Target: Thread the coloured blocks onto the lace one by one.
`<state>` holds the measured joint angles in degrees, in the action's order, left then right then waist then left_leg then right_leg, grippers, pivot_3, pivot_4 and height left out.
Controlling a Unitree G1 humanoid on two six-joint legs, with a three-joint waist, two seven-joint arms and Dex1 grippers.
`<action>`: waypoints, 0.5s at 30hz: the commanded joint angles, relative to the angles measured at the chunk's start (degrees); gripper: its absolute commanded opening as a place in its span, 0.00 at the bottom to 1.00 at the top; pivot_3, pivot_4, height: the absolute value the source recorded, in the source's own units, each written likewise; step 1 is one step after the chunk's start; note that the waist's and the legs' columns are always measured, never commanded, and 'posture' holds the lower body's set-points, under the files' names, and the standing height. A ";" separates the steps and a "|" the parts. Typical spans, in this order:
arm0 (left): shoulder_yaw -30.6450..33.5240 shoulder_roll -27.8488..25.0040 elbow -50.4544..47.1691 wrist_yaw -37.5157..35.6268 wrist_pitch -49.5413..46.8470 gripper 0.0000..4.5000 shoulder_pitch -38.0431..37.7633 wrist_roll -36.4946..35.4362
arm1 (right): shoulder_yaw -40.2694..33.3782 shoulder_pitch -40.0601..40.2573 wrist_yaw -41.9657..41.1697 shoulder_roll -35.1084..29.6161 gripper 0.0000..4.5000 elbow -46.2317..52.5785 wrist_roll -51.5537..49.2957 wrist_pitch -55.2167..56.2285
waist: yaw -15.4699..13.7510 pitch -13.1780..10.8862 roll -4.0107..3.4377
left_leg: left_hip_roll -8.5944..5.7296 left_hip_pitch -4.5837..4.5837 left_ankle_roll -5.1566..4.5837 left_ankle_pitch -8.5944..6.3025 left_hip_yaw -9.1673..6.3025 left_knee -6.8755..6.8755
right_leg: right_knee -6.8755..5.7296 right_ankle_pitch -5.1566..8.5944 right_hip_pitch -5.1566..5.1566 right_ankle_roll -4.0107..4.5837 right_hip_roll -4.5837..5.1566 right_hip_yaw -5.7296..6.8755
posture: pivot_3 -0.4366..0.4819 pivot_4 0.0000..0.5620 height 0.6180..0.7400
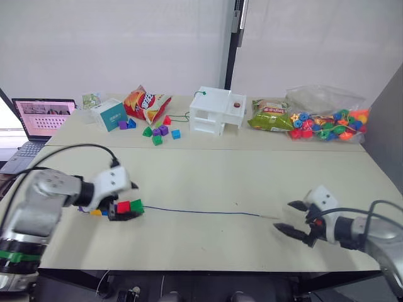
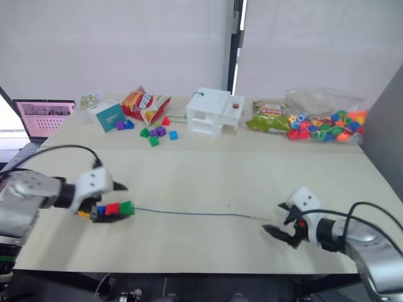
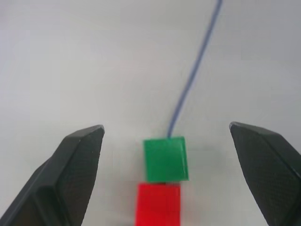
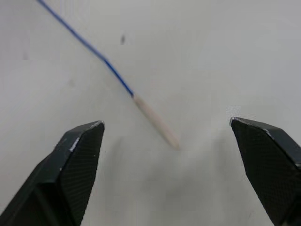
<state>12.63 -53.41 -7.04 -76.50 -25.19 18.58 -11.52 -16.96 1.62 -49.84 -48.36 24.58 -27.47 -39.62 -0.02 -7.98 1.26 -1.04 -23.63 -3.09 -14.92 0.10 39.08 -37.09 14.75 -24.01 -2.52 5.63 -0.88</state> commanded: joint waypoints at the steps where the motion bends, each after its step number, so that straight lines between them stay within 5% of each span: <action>1: 10.44 -0.17 -3.19 2.09 -7.31 1.00 -3.19 -8.95 | -5.44 1.40 0.40 0.87 0.99 2.08 -4.64 -2.23 | -0.05 0.00 0.00 | 0.00 0.08 0.00 0.00 0.01 -0.04 | 0.03 0.00 0.06 0.00 0.01 0.00 | 0.48 0.27 1.00; 7: 28.15 5.84 1.66 4.97 -2.22 1.00 -23.01 -11.85 | -14.10 7.69 3.44 6.76 0.99 -0.58 -5.41 2.22 | 0.23 -0.05 -0.13 | 0.01 0.88 0.01 -0.01 0.01 -0.35 | 0.35 0.01 0.85 0.00 0.13 -0.02 | 0.48 0.27 1.00; 15: 30.63 11.09 13.77 9.33 15.66 1.00 -34.61 -8.64 | -16.59 17.40 1.70 10.93 0.99 -9.04 -0.80 14.57 | -0.96 -0.10 -0.02 | 0.07 1.11 0.60 -0.21 -0.05 -0.52 | 1.19 0.05 1.09 0.10 0.91 0.03 | 0.48 0.27 1.00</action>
<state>42.79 -42.87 5.34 -67.94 -14.15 -15.37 -20.70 -31.34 17.78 -47.59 -37.72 17.39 -29.49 -28.44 -0.98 -8.08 1.25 -1.02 -22.51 -2.48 -15.12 0.08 38.51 -35.86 14.80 -22.90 -2.42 6.65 -0.86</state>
